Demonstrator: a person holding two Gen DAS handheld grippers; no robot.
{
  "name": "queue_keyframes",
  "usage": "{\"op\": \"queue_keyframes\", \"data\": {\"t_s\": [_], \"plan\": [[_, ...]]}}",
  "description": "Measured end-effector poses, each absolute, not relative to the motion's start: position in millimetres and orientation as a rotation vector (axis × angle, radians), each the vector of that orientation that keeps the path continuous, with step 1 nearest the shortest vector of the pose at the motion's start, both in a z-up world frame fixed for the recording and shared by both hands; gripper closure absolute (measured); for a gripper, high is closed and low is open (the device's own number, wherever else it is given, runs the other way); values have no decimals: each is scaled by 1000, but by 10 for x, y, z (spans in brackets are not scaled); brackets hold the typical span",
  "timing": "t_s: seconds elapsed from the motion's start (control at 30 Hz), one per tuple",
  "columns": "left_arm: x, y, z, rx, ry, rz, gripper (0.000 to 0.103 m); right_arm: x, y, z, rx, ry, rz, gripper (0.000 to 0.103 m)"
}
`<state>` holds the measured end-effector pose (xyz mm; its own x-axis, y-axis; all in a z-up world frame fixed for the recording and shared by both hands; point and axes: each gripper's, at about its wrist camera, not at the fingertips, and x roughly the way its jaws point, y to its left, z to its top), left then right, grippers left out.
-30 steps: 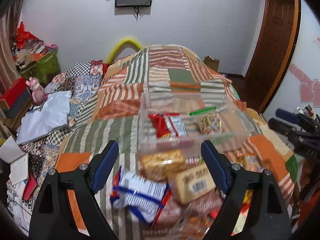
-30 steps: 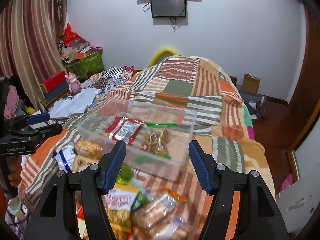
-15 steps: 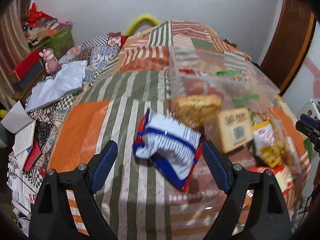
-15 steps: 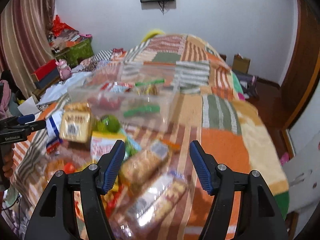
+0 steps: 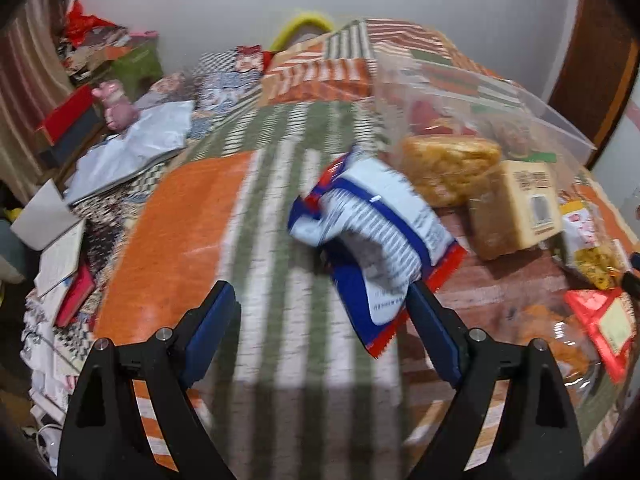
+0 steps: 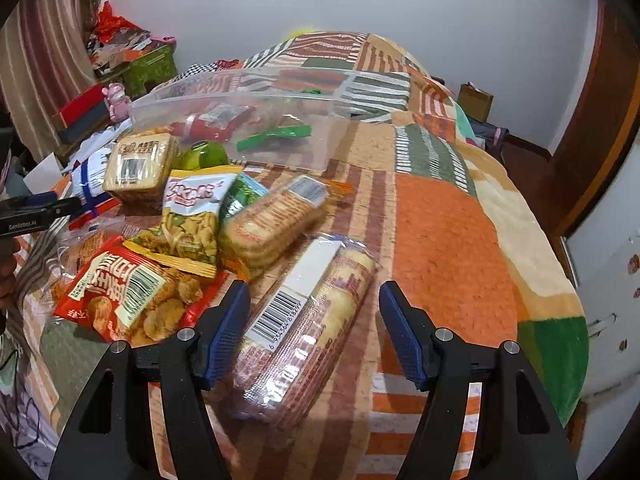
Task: Organize snacks
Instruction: 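Grasp blue-and-white bag with left tool while right tool grasps long biscuit roll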
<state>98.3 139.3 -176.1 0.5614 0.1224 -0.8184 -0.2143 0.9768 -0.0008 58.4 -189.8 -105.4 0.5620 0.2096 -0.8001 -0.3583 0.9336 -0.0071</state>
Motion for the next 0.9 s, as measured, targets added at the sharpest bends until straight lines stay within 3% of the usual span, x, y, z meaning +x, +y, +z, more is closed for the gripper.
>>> {"op": "queue_keyframes", "data": {"t_s": [0.27,0.4,0.77,0.9], "plan": [[972,1453,-1570,-184,913,155,15,568,-2007,-1090,-113,921,342,40],[1151,1342,-1548,-181,917,159,12,570,-2030,-1112,-91,927,355,58],[1608,1277,-1861,-208,993,196,12,592,-2103,-1093,-67,901,335,59],[1603,1243,-1882,-181,971,205,22,620,-2122,-1061,-53,894,329,59]]}}
